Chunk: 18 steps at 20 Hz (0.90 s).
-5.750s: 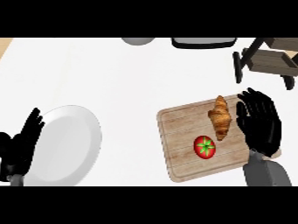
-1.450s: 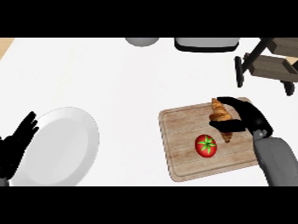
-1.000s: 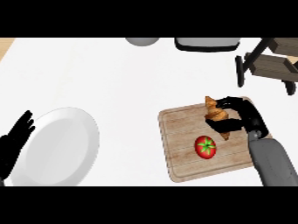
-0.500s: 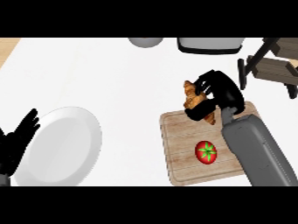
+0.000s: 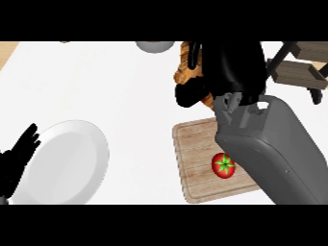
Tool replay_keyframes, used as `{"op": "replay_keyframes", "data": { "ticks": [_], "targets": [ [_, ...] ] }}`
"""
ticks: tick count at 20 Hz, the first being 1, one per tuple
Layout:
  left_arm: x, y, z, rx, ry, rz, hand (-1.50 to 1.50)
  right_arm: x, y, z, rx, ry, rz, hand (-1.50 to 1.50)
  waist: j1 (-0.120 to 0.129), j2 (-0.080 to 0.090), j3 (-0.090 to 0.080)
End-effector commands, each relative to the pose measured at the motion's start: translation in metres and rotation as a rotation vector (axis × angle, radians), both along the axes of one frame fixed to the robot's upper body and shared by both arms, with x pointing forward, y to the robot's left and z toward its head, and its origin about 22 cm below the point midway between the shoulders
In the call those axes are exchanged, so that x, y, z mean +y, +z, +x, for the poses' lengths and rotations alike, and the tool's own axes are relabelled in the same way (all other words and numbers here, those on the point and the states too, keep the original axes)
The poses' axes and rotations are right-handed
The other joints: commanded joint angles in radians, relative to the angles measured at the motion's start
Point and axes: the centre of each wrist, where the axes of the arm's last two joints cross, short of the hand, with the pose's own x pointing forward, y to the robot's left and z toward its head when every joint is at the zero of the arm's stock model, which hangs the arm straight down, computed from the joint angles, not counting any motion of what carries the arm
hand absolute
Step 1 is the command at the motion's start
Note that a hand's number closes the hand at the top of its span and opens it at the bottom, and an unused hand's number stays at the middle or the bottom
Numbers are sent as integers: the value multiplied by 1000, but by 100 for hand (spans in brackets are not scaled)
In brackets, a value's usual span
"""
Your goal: Pick the croissant from the cutting board and place it in the tiered basket
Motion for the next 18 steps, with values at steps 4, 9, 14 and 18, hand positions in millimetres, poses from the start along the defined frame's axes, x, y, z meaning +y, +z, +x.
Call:
{"op": "replay_keyframes", "data": {
  "ticks": [4,9,14,18],
  "targets": [
    [-2,6,6,-17,-4,0,0,17,90,-37,-129,-206,2,150,-3,9,3],
    [-11,7,8,-20,-16,2,0,-12,136,-12,-187,-222,69,150,14,19,4],
    [-8,1,8,-13,-22,-14,0,-51,149,14,-227,-258,94,150,15,25,4],
    [1,8,-12,-34,-26,-12,0,-108,142,51,-242,-275,61,150,35,28,5]
  ]
}}
